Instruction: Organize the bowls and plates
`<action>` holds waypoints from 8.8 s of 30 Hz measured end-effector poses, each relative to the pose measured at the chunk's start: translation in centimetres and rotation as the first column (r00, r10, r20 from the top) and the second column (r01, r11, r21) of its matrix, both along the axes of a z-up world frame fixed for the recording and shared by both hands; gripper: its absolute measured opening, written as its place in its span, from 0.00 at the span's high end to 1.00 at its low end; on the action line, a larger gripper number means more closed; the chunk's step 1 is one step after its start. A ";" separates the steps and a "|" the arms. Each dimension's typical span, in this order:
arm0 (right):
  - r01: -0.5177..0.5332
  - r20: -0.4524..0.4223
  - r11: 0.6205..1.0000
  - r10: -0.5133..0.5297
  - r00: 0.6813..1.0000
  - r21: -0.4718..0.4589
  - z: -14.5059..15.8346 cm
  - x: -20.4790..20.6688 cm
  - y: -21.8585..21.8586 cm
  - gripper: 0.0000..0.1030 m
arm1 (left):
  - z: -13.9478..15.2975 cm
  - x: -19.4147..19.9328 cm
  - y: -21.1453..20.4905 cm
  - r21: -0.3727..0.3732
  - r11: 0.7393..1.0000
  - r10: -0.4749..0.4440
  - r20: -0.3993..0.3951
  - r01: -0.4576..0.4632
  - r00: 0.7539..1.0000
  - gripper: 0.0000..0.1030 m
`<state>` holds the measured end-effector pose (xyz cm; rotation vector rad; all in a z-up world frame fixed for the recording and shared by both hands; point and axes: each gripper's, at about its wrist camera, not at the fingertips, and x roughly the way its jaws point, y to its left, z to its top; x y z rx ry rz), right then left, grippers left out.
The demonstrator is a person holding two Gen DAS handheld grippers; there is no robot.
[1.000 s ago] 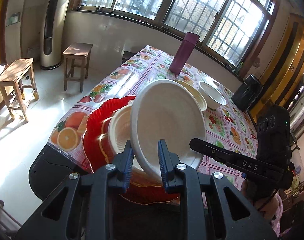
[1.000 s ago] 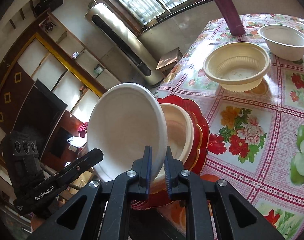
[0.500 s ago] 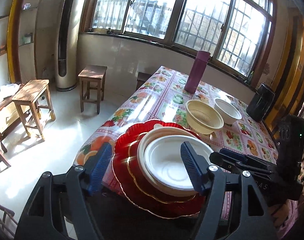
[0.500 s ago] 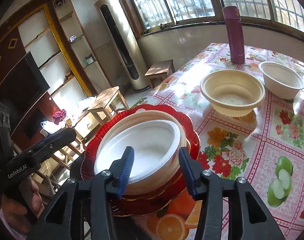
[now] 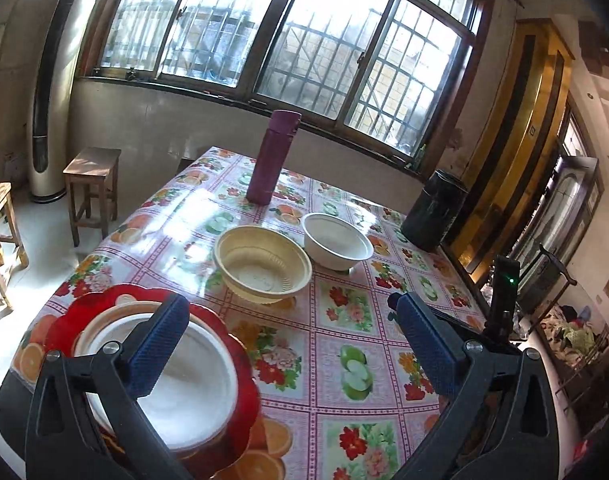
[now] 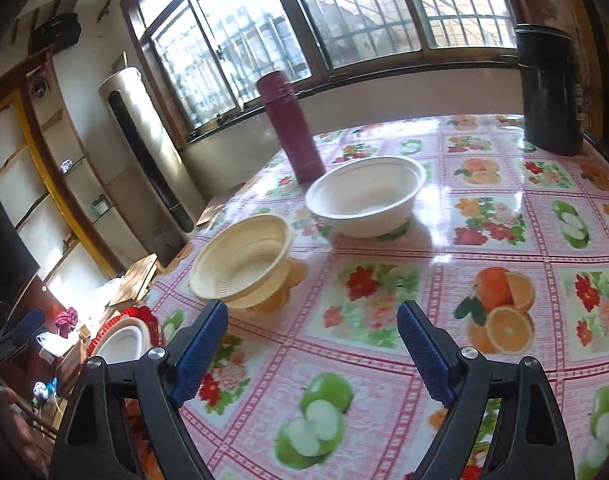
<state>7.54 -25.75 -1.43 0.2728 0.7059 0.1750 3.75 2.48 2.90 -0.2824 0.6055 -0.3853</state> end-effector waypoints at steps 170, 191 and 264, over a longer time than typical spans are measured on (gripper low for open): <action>0.389 -0.245 0.871 -0.323 0.914 0.302 -5.2 1.1 -14.8 0.00 | -1.5 12.8 -6.0 0.356 0.927 0.004 -0.326 0.119 0.945 0.00; 0.388 -0.258 0.872 -0.317 0.913 0.300 -5.7 1.6 -14.9 0.00 | -1.9 12.6 -7.2 0.354 0.922 -0.027 -0.343 0.156 0.939 0.00; 0.400 -0.283 0.870 -0.322 0.904 0.289 -5.9 1.4 -14.5 0.00 | -2.9 13.0 -6.9 0.338 0.925 -0.035 -0.378 0.173 0.925 0.00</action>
